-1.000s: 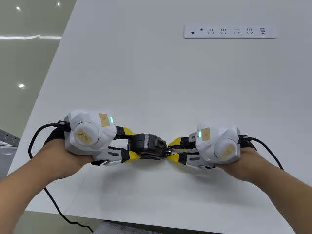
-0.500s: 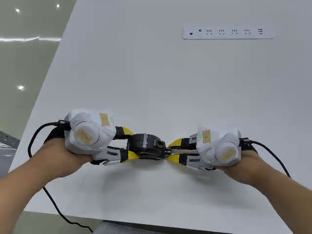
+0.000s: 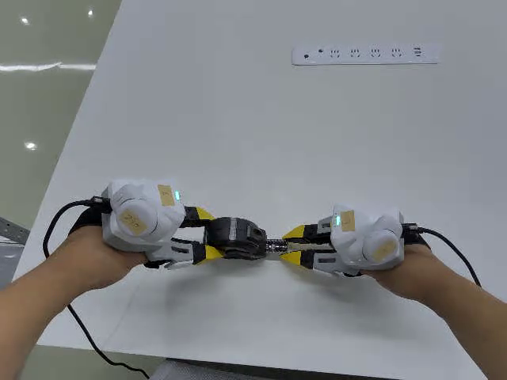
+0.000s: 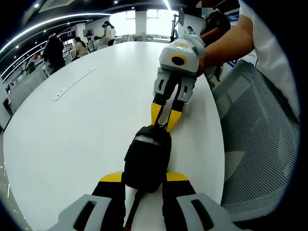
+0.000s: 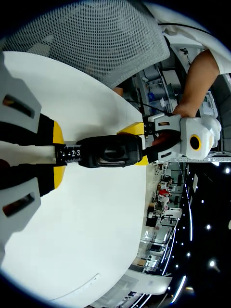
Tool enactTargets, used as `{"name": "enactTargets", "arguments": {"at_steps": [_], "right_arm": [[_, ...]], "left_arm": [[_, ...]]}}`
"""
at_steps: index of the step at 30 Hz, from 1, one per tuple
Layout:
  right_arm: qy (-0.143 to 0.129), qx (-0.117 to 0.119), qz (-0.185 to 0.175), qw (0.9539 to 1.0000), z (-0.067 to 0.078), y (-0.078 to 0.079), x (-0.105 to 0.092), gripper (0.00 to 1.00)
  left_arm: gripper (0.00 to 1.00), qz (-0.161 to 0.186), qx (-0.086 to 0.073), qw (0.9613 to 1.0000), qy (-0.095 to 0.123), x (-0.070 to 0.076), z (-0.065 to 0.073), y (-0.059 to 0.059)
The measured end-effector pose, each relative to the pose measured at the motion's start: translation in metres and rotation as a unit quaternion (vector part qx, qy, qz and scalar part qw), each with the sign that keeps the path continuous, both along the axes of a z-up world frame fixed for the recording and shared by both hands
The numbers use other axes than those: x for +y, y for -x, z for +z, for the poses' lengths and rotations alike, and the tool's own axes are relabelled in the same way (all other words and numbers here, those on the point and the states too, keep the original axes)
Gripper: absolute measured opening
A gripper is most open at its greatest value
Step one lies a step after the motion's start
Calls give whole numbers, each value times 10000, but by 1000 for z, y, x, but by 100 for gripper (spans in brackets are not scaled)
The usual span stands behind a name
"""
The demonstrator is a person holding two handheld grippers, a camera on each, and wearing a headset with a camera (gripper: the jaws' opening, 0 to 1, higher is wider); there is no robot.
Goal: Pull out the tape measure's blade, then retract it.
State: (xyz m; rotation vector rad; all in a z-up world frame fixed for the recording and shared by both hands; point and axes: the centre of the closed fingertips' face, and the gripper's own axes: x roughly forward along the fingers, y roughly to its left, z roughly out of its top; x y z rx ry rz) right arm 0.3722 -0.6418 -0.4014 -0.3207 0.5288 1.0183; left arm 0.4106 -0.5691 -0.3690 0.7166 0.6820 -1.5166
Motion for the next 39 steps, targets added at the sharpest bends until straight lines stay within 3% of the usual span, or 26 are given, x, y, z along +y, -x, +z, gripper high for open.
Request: {"name": "enactTargets", "arguments": {"at_steps": [39], "right_arm": [[262,183,-304,9990,7,29,-67,10]], "left_arm": [[26,10,-20,10000,-5,-2,0,1]]}}
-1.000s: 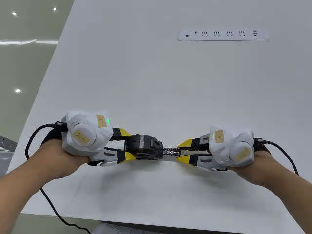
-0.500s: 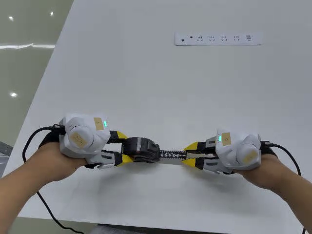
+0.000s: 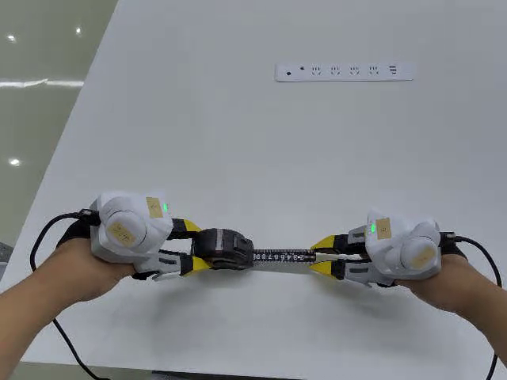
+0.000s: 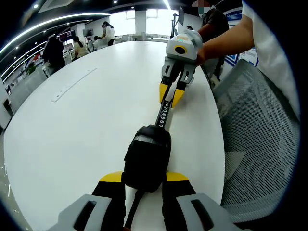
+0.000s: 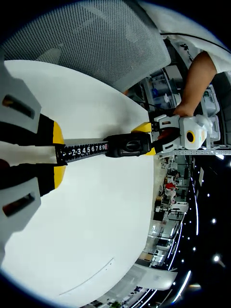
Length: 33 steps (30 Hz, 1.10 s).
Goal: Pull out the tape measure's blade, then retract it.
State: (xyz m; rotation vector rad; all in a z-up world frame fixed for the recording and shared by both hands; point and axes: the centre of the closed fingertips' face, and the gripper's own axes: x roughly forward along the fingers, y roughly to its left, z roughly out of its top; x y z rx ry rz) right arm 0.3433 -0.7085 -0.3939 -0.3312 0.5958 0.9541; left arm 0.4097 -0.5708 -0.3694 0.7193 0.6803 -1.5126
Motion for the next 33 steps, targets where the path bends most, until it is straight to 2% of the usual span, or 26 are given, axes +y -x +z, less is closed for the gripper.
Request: {"name": "enactTargets", "arguments": {"at_steps": [22,33], "right_arm": [[222,157,-246,9993,2,22,-47,10],[373,212,-253,9988,-1,33,-69,10]], "left_arm": [[26,21,17,10000,-1,-2,0,0],[26,-23,-8,10000,-53,-2,-1,0]]}}
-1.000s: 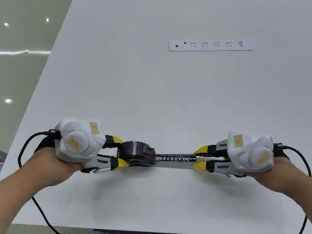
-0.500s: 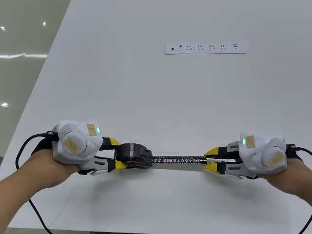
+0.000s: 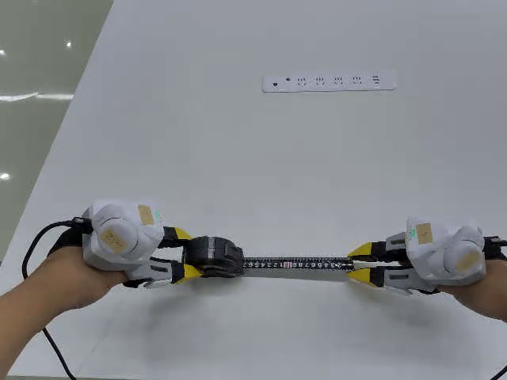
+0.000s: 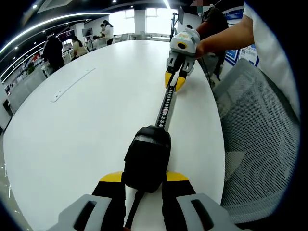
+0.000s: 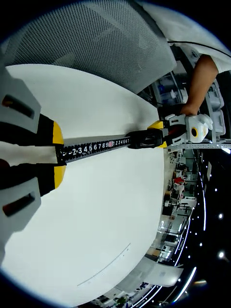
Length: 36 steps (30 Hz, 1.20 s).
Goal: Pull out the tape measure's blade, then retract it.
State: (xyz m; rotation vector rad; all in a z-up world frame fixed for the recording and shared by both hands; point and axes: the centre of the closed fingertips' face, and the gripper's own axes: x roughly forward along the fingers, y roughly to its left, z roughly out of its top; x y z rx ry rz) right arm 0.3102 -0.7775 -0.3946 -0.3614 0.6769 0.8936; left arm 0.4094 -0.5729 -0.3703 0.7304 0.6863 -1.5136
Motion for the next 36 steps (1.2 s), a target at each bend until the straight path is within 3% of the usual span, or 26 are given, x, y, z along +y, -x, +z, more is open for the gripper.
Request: {"name": "enactTargets", "arguments": {"at_steps": [16,36], "right_arm": [[151,85,-121,9998,1,15,-32,10],[271,172,-256,9992,1,27,-57,9]], "left_arm": [[26,-27,-17,10000,-29,-1,0,1],[26,-60,-33,10000,-61,-2,0,1]]}}
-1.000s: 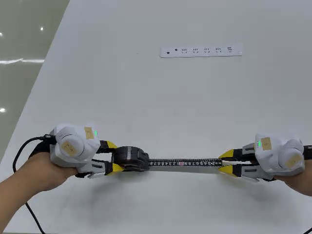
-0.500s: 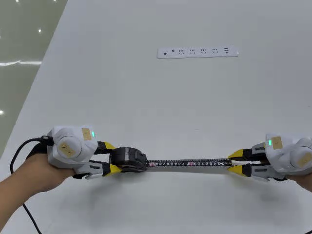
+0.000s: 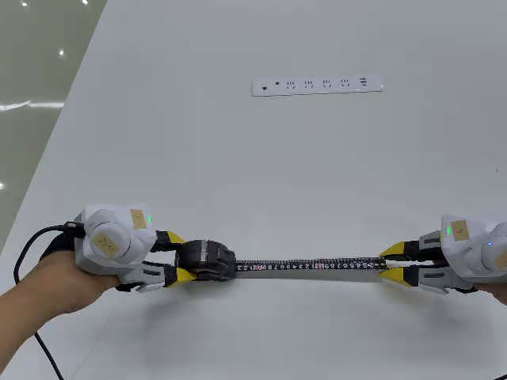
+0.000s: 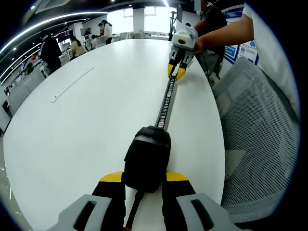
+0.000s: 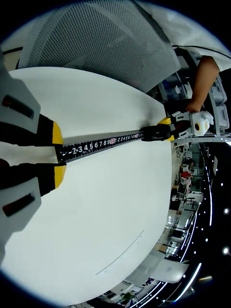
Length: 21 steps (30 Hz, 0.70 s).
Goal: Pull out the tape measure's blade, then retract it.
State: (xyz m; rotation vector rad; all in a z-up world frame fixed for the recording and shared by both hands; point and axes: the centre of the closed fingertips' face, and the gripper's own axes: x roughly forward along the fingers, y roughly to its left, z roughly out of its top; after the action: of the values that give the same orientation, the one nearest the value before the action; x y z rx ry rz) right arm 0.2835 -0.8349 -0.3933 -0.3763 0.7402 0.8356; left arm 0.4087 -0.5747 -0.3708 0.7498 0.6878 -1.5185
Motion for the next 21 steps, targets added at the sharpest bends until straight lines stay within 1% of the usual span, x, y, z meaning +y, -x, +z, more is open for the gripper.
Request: {"name": "enactTargets", "arguments": {"at_steps": [6,21], "right_arm": [[44,34,-69,10000,2,6,-9,9],[56,83,-123,9999,1,9,-5,10]], "left_arm": [[26,0,1,10000,1,0,0,0],[26,8,-5,10000,1,-1,0,0]]}}
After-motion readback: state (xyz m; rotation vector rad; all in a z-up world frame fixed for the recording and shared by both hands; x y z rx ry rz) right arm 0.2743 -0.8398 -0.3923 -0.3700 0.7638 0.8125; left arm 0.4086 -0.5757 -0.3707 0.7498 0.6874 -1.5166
